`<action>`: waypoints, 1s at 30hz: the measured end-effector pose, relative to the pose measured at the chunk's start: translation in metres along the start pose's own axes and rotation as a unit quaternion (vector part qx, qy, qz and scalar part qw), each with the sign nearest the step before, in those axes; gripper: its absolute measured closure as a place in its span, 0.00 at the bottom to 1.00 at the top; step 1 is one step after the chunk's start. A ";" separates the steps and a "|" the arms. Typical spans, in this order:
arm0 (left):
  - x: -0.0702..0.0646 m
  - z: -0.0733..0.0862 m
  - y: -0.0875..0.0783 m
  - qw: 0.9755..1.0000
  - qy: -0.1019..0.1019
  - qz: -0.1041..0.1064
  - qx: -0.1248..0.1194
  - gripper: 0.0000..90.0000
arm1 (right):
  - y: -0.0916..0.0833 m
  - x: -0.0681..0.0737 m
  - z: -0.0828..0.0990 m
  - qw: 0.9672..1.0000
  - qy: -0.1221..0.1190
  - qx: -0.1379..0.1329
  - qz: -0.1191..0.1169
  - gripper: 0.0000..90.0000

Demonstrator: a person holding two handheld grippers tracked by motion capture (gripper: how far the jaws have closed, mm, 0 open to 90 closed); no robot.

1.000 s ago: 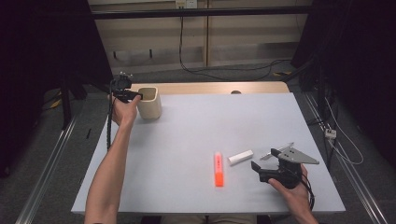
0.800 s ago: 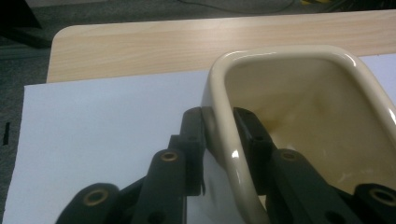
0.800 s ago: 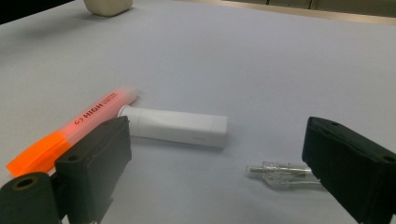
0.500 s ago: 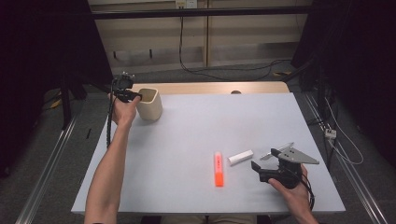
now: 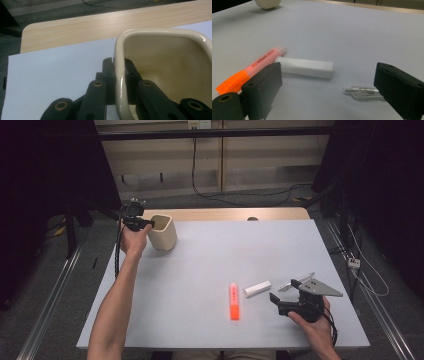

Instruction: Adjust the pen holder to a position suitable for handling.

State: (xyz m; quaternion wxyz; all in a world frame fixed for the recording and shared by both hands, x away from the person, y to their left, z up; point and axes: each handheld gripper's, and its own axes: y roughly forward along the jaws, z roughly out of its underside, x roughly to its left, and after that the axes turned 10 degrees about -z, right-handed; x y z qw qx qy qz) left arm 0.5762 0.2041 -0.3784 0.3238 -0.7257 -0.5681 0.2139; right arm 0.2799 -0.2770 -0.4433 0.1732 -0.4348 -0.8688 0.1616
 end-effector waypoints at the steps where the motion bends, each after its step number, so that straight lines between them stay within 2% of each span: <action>1: -0.002 -0.001 -0.002 1.000 0.005 0.004 -0.002 0.92 | 0.000 0.000 0.000 1.000 -0.001 0.000 0.000 0.09; 6: -0.016 -0.005 -0.008 0.999 0.028 0.028 -0.016 0.92 | 0.000 0.000 0.000 1.000 0.000 -0.001 0.002 0.09; 9: -0.028 -0.008 -0.012 0.997 0.057 0.037 -0.022 0.92 | 0.000 0.000 0.000 1.000 0.000 -0.001 0.003 0.09; 13: -0.044 -0.010 -0.016 0.994 0.078 0.061 -0.035 0.92 | 0.000 0.000 0.000 1.000 -0.002 -0.003 0.001 0.09; 15: -0.051 -0.011 -0.019 0.992 0.096 0.072 -0.047 0.92 | 0.000 0.000 -0.001 1.000 -0.001 -0.005 0.000 0.09; 21: -0.070 -0.015 -0.021 0.986 0.130 0.092 -0.055 0.92 | -0.001 0.000 -0.001 1.000 -0.002 -0.004 -0.001 0.09; 24: -0.079 -0.016 -0.021 0.983 0.135 0.112 -0.058 0.92 | -0.001 0.000 0.000 1.000 -0.002 -0.005 -0.001 0.09; 28: -0.093 -0.016 -0.020 0.977 0.150 0.135 -0.063 0.92 | -0.001 0.000 0.000 1.000 0.000 -0.005 -0.002 0.09; 29: -0.096 -0.016 -0.019 0.975 0.157 0.142 -0.064 0.92 | -0.001 0.000 0.000 1.000 0.000 -0.005 -0.003 0.09; 30: -0.100 -0.016 -0.018 0.972 0.167 0.152 -0.063 0.92 | -0.001 0.000 0.000 1.000 -0.001 -0.006 -0.003 0.09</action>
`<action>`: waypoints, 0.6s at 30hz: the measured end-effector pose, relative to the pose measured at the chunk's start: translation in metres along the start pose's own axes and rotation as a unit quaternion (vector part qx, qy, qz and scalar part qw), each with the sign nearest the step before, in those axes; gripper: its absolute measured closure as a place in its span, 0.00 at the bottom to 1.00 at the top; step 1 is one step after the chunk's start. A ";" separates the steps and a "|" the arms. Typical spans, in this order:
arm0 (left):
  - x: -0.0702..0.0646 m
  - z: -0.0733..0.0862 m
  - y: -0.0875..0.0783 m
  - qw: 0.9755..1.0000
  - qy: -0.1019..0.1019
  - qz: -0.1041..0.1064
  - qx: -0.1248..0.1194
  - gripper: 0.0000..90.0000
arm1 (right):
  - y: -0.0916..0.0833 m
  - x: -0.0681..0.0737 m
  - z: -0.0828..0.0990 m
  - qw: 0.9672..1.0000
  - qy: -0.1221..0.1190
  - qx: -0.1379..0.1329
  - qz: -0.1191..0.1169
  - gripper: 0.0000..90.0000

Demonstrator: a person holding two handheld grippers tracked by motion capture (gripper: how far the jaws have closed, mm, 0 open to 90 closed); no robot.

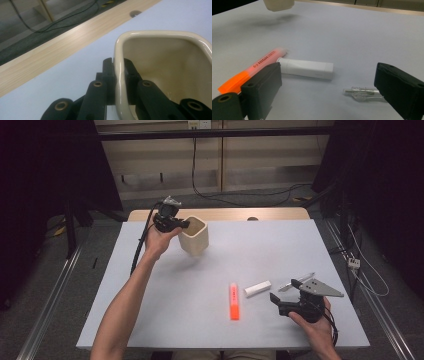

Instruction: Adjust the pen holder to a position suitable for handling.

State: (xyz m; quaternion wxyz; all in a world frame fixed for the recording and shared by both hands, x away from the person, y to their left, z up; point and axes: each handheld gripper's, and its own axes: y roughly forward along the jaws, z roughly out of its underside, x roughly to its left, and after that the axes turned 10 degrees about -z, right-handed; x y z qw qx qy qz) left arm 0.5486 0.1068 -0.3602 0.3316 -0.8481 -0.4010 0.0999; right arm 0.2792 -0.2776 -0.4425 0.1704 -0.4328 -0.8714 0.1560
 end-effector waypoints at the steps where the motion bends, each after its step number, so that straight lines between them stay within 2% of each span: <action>1: -0.003 -0.001 0.002 1.000 0.006 0.007 -0.001 0.92 | 0.000 0.000 0.000 1.000 -0.002 0.000 0.000 0.09; 5: -0.017 -0.006 0.011 0.999 0.021 0.029 -0.005 0.92 | 0.000 0.000 0.000 1.000 -0.001 -0.001 -0.001 0.09; 6: -0.021 -0.007 0.012 0.999 0.025 0.022 -0.003 0.92 | 0.000 0.000 0.000 1.000 -0.001 -0.001 -0.001 0.09; 7: -0.023 -0.008 0.015 0.999 0.027 0.039 -0.005 0.92 | 0.000 0.000 0.000 1.000 -0.001 -0.001 -0.001 0.09; 9: -0.029 -0.010 0.018 0.998 0.034 0.050 -0.006 0.92 | -0.001 0.000 0.000 1.000 -0.001 -0.001 -0.001 0.09; 16: -0.052 -0.012 0.031 0.994 0.071 0.083 0.002 0.92 | -0.001 0.000 0.000 1.000 0.000 -0.001 -0.002 0.09; 18: -0.058 -0.012 0.034 0.993 0.073 0.088 0.000 0.92 | -0.001 0.000 0.000 1.000 -0.002 -0.001 -0.003 0.09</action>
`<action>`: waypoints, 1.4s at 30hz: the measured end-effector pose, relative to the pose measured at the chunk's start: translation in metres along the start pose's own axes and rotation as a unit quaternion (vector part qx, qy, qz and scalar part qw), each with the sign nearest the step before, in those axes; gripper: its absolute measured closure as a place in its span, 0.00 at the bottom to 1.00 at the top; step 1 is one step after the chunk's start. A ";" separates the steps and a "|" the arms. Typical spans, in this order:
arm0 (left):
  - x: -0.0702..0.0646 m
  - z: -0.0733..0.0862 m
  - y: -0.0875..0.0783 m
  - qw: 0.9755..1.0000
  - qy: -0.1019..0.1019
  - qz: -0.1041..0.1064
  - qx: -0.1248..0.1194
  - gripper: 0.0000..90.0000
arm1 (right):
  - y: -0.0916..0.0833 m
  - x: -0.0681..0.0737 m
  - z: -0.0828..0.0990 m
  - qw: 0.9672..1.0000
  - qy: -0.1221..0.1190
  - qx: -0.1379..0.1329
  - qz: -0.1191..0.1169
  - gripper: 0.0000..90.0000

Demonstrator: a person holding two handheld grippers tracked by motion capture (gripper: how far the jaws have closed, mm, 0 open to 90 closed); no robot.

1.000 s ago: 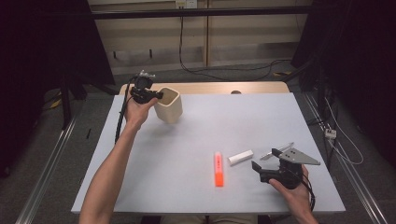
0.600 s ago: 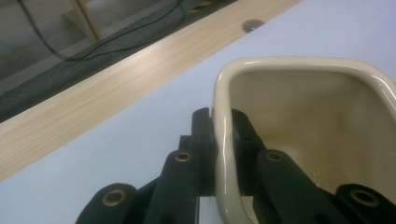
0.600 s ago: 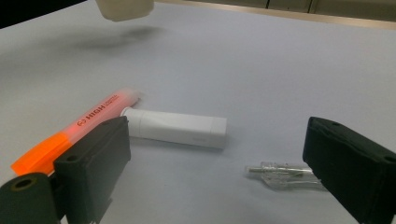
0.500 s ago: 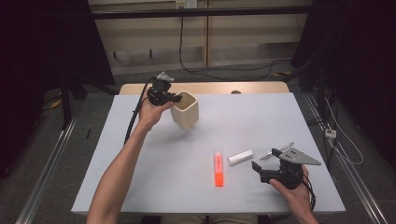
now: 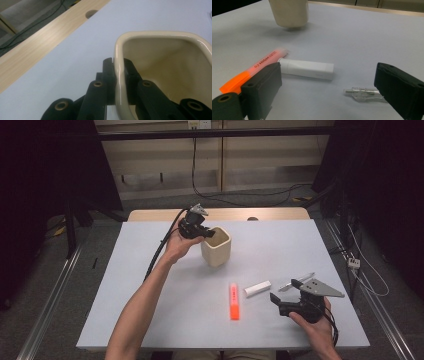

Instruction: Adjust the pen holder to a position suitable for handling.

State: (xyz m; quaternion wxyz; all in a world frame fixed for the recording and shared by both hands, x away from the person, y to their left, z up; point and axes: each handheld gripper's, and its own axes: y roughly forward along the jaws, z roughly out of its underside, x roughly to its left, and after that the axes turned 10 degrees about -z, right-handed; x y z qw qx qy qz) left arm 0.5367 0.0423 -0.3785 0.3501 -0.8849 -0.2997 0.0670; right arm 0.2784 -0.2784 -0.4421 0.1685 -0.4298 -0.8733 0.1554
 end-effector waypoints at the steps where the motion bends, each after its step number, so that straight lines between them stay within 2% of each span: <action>1: -0.001 -0.001 0.001 1.000 0.006 0.006 0.001 0.92 | 0.000 0.000 0.000 1.000 0.000 0.000 -0.001 0.09; 7: -0.007 -0.006 0.011 0.999 0.028 0.025 -0.001 0.92 | 0.002 -0.001 0.000 1.000 0.001 0.002 -0.003 0.09; 8: -0.007 -0.007 0.012 0.999 0.037 0.028 0.002 0.92 | 0.002 -0.001 0.000 1.000 0.002 0.001 -0.002 0.09; 9: -0.009 -0.007 0.015 0.999 0.037 0.034 0.001 0.92 | 0.002 -0.001 0.000 1.000 0.002 0.001 -0.002 0.09; 11: -0.009 -0.007 0.018 0.998 0.050 0.035 0.012 0.92 | 0.001 -0.001 0.000 1.000 0.004 0.002 -0.001 0.09; 13: -0.009 -0.006 0.019 0.998 0.045 0.033 0.008 0.92 | 0.001 -0.001 0.000 1.000 0.004 0.001 -0.001 0.09; 14: -0.010 -0.006 0.019 0.999 0.043 0.024 0.011 0.92 | 0.001 -0.001 0.000 1.000 0.003 0.001 -0.001 0.09; 17: -0.012 -0.006 0.015 0.999 0.019 0.021 0.030 0.90 | 0.002 -0.002 0.000 1.000 0.002 0.004 -0.003 0.09; 18: -0.012 -0.005 0.014 0.999 0.013 0.008 0.033 0.88 | 0.003 -0.001 0.000 1.000 0.004 0.004 -0.003 0.09; 19: -0.012 -0.005 0.013 0.999 0.002 0.000 0.037 0.80 | 0.003 -0.001 0.000 1.000 0.004 0.005 -0.003 0.09; 20: -0.013 -0.004 0.012 0.999 -0.013 -0.007 0.035 0.78 | 0.004 -0.001 0.000 1.000 0.002 0.005 -0.003 0.09; 22: -0.013 -0.002 0.010 0.999 -0.029 -0.014 0.039 0.73 | 0.004 0.000 0.000 1.000 0.000 0.006 -0.004 0.09; 24: -0.017 0.000 0.008 0.997 -0.064 -0.029 0.040 0.62 | 0.004 0.001 0.000 1.000 0.000 0.005 -0.005 0.09; 25: -0.019 0.001 0.007 0.996 -0.071 -0.035 0.040 0.58 | 0.003 0.001 0.000 1.000 -0.001 0.005 -0.004 0.09; 29: -0.027 0.002 0.004 0.991 -0.104 -0.065 0.052 0.51 | 0.003 0.001 0.000 1.000 0.001 0.005 -0.002 0.09; 32: -0.032 0.000 0.000 0.987 -0.124 -0.084 0.054 0.53 | 0.003 0.001 0.000 1.000 -0.002 0.005 -0.003 0.09; 35: -0.037 0.000 -0.004 0.984 -0.139 -0.095 0.065 0.65 | 0.002 0.002 0.000 1.000 -0.005 0.004 -0.004 0.09; 36: -0.038 0.000 -0.005 0.982 -0.144 -0.096 0.070 0.65 | 0.002 0.002 0.000 1.000 -0.005 0.004 -0.004 0.09; 37: -0.040 0.000 -0.006 0.980 -0.154 -0.101 0.072 0.66 | 0.002 0.002 0.000 1.000 -0.004 0.004 -0.004 0.09; 39: -0.043 0.001 -0.007 0.978 -0.163 -0.110 0.075 0.68 | 0.003 0.002 0.000 1.000 -0.004 0.004 -0.004 0.09; 40: -0.044 0.001 -0.006 0.976 -0.160 -0.119 0.081 0.69 | 0.003 0.002 0.000 1.000 -0.004 0.006 -0.004 0.10; 42: -0.048 0.001 -0.005 0.973 -0.169 -0.134 0.084 0.71 | 0.004 0.003 0.000 1.000 -0.004 0.005 -0.005 0.10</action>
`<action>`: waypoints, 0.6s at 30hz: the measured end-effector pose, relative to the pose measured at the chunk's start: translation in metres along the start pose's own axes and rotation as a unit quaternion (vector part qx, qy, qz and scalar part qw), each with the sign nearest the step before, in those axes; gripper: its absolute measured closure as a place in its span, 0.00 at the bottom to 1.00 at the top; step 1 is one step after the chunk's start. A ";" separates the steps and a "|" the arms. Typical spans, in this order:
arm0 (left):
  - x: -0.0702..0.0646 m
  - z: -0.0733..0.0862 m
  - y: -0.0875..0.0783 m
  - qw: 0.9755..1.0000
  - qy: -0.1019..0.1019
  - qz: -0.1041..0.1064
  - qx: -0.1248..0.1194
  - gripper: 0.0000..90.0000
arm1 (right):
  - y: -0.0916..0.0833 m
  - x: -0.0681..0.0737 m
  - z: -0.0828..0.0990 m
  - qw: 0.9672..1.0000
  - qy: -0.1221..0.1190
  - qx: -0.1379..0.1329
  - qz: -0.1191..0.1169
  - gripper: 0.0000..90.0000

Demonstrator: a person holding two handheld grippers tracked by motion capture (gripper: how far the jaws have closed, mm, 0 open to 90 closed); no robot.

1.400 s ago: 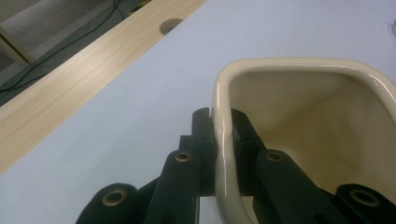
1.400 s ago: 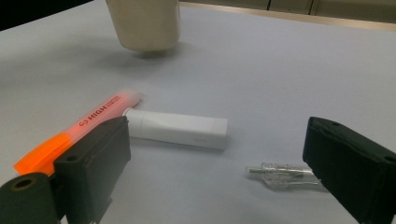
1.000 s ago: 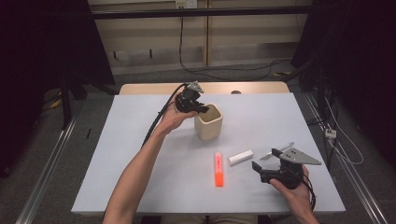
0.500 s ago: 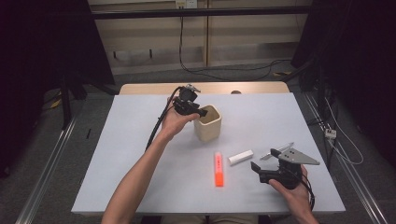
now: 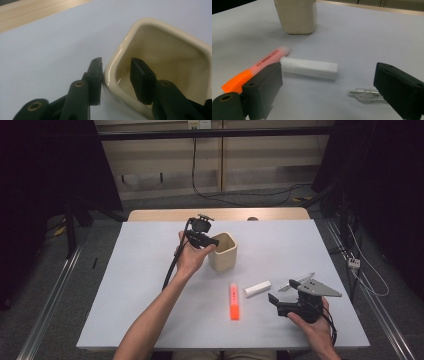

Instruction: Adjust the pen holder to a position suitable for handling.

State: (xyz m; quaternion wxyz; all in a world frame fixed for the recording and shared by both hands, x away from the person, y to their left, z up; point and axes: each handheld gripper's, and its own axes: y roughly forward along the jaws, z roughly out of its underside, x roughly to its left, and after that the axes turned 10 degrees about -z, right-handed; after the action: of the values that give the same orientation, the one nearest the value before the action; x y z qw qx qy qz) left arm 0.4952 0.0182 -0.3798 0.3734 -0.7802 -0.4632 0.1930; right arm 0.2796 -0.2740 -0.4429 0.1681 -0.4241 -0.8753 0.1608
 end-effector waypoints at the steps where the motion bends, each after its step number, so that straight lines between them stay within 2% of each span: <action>1: -0.001 0.000 0.000 1.000 -0.004 -0.005 0.003 0.72 | 0.000 0.000 0.000 1.000 -0.001 0.000 0.000 0.10; 5: -0.005 -0.002 -0.002 0.999 -0.008 -0.027 0.016 0.73 | 0.000 0.000 0.000 1.000 0.000 0.001 0.002 0.10; 8: -0.008 -0.002 0.001 0.998 -0.030 -0.035 0.032 0.71 | 0.000 -0.001 0.000 1.000 0.001 0.001 0.003 0.10; 12: -0.017 -0.002 0.003 0.997 -0.023 -0.069 0.033 0.72 | 0.000 0.000 0.000 1.000 -0.001 0.001 0.002 0.10; 14: -0.016 -0.002 0.003 0.997 -0.038 -0.067 0.031 0.72 | 0.000 0.000 0.000 1.000 0.000 0.003 0.002 0.10; 16: -0.012 -0.003 0.002 0.997 -0.046 -0.061 0.030 0.77 | -0.001 -0.001 0.000 1.000 0.001 0.004 0.003 0.10; 18: -0.012 -0.003 0.002 0.997 -0.040 -0.059 0.026 0.78 | -0.001 -0.001 0.000 1.000 0.002 0.003 0.003 0.10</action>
State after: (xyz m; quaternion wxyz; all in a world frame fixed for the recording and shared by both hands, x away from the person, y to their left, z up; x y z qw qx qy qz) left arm 0.4924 0.0059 -0.3799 0.3859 -0.7331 -0.5178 0.2134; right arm 0.2795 -0.2753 -0.4431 0.1706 -0.4261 -0.8733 0.1631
